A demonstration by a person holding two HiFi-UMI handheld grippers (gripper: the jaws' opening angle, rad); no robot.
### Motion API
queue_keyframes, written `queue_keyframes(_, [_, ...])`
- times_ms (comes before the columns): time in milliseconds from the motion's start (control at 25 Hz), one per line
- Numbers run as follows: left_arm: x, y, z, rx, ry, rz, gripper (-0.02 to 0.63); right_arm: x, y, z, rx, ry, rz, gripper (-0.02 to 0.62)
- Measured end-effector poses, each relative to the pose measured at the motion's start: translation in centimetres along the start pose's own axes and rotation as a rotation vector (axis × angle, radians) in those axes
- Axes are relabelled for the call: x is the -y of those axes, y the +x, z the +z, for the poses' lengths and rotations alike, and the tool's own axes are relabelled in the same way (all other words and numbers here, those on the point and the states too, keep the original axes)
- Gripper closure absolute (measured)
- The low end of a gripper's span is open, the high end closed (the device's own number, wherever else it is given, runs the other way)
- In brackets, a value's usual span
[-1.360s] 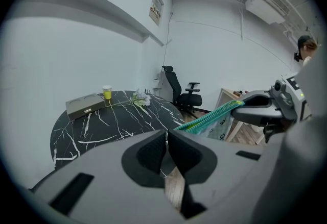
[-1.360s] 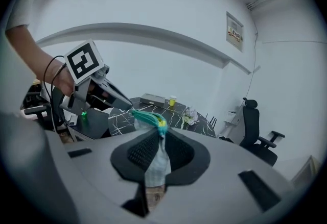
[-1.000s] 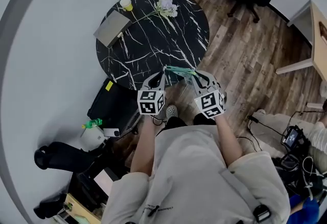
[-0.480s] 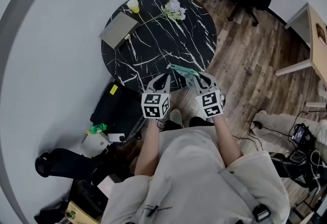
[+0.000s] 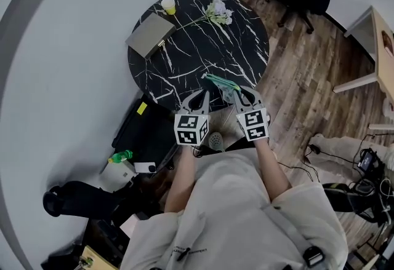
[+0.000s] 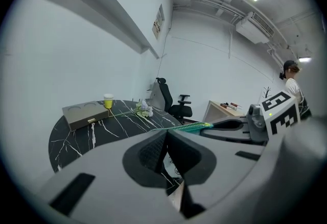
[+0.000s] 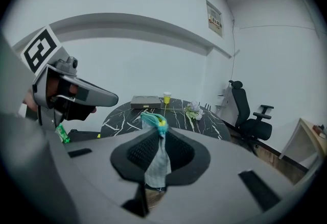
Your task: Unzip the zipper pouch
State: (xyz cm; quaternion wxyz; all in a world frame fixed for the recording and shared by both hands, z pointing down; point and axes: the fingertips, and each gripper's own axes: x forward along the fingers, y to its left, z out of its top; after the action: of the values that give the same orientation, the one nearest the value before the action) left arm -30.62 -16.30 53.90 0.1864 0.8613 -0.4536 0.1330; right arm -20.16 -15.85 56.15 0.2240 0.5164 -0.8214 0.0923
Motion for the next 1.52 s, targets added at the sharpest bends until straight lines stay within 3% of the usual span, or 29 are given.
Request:
queue_keyframes(360, [-0.4, -0.6, -0.2, -0.024, 0.033, -0.055, 0.583, -1.3, 0.8, 0.4, 0.014, 0.040, 0.012, 0.549])
queue_keyframes(720, [-1.3, -0.7, -0.3, -0.012, 0.014, -0.056, 0.583, -1.2, -0.6, 1.2, 0.063, 0.048, -0.014, 0.551])
queue_keyframes(1160, [0.9, 0.0, -0.3, 0.011, -0.028, -0.104, 0.583, 0.2, -3.9, 0.5, 0.060, 0.046, -0.045, 0.554])
queue_keyframes(1520, [2.3, 0.6, -0.2, 0.000, 0.019, -0.127, 0.583, 1.3, -4.4, 0.7, 0.062, 0.091, -0.063, 0.554])
